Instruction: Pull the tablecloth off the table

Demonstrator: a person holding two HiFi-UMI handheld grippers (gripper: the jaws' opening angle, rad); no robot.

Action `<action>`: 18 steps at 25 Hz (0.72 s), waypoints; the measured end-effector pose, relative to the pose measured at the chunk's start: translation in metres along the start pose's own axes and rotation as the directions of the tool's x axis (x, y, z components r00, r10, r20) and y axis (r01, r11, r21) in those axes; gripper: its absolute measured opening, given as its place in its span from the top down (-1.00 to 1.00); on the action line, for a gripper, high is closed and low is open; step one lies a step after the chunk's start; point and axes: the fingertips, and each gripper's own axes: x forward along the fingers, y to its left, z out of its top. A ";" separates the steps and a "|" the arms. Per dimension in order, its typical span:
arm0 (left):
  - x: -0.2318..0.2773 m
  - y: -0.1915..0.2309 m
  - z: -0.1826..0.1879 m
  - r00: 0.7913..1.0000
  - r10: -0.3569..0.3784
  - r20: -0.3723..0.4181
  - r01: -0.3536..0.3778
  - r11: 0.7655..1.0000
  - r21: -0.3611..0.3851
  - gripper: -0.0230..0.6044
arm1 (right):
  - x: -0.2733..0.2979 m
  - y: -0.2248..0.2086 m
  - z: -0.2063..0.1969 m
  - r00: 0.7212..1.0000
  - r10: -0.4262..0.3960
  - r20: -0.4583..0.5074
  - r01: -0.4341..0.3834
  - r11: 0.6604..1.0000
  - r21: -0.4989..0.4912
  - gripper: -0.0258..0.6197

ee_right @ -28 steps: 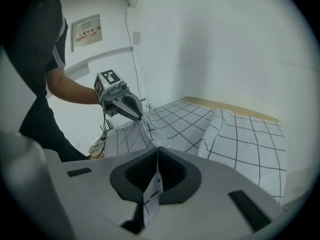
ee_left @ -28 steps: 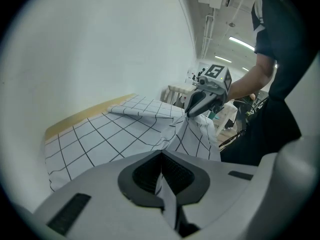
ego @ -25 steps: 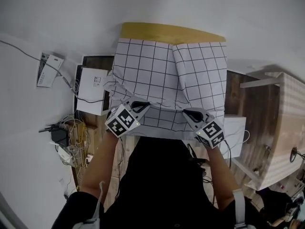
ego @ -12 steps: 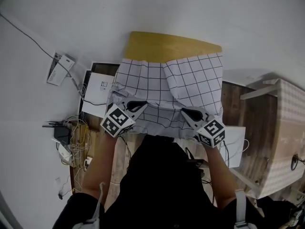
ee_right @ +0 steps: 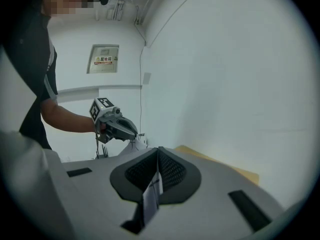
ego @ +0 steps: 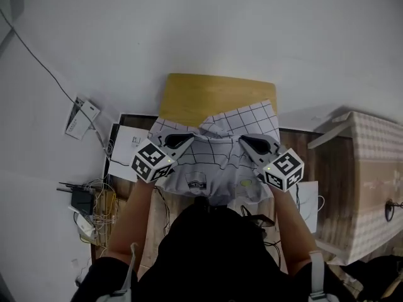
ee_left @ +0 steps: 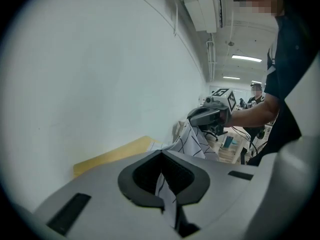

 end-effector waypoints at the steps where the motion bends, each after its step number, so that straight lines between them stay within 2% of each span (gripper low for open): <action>1: 0.002 0.004 0.011 1.000 0.001 0.017 -0.001 1.000 0.007 0.89 | 0.000 -0.007 0.011 1.000 -0.007 0.012 0.007 1.000 -0.015 0.86; 4: 0.003 0.018 0.047 0.995 0.000 0.100 0.001 1.000 -0.012 0.89 | -0.003 -0.028 0.049 0.998 -0.020 0.065 0.023 0.999 -0.042 0.86; 7: -0.017 0.017 0.083 0.978 -0.004 0.208 0.007 1.000 -0.015 0.89 | -0.015 -0.023 0.092 0.988 -0.037 0.151 0.050 0.996 -0.077 0.86; 9: -0.037 0.008 0.102 0.964 -0.015 0.265 0.011 1.000 0.018 0.89 | -0.024 -0.008 0.116 0.979 -0.045 0.197 0.068 0.991 -0.112 0.86; 12: -0.060 -0.002 0.128 0.952 -0.035 0.304 0.003 0.995 0.104 0.89 | -0.034 0.005 0.146 0.970 -0.053 0.236 0.090 0.985 -0.147 0.86; 14: -0.061 0.007 0.156 0.948 -0.043 0.317 -0.005 0.989 0.151 0.89 | -0.035 -0.008 0.171 0.965 -0.058 0.257 0.101 0.982 -0.161 0.86; 18: -0.058 0.024 0.211 0.933 -0.060 0.355 -0.010 0.982 0.190 0.89 | -0.041 -0.037 0.218 0.947 -0.051 0.316 0.104 0.982 -0.154 0.86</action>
